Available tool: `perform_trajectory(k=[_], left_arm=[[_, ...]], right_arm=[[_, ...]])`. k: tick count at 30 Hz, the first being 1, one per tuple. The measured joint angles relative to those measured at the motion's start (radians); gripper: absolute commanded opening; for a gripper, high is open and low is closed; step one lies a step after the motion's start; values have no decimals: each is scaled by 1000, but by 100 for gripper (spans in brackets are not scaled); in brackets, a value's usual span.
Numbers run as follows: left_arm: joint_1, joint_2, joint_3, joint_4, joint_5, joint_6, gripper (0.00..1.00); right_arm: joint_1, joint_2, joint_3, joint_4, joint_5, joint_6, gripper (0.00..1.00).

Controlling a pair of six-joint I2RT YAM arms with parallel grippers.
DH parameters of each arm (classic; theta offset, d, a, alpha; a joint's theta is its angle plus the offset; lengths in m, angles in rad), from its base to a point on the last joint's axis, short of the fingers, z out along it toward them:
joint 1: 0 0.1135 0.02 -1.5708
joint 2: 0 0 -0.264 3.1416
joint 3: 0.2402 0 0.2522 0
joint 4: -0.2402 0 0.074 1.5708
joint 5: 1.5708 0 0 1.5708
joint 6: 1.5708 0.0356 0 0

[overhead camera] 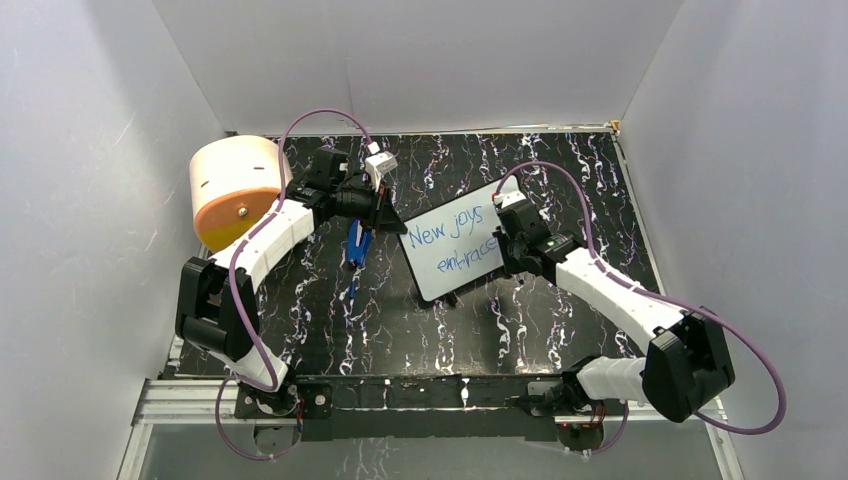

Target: Write a sentence on the whiteboard

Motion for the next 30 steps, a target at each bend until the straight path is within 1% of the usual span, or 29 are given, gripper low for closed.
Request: perform_trajectory(k=[2,3,10,14,18,22,25,30], left_arm=[[0,0,0,0,0,0,1],[0,0,0,0,0,0,3],[0,0,4,-5,-25,6,32],[-1,-6,4,-10,-77,7,41],[-6,-29,4,-20,-140,2,45],[-7,-84,4,-35,-237,-23,49],[-7,-143,4,-35,-315,-51,52],[-7,-290,-22,-35,-441,-129,55]], right_arm=[[0,-8,0,-3,1,0,0],[0,-17,0,-5,1,0,0],[0,-156,0,-21,16,-3,0],[0,-233,0,-43,31,-4,0],[0,-282,0,-69,36,-7,0],[0,-349,0,-91,41,-8,0],[0,-407,-2,-95,44,-8,0],[0,-473,-32,-97,47,-7,0]])
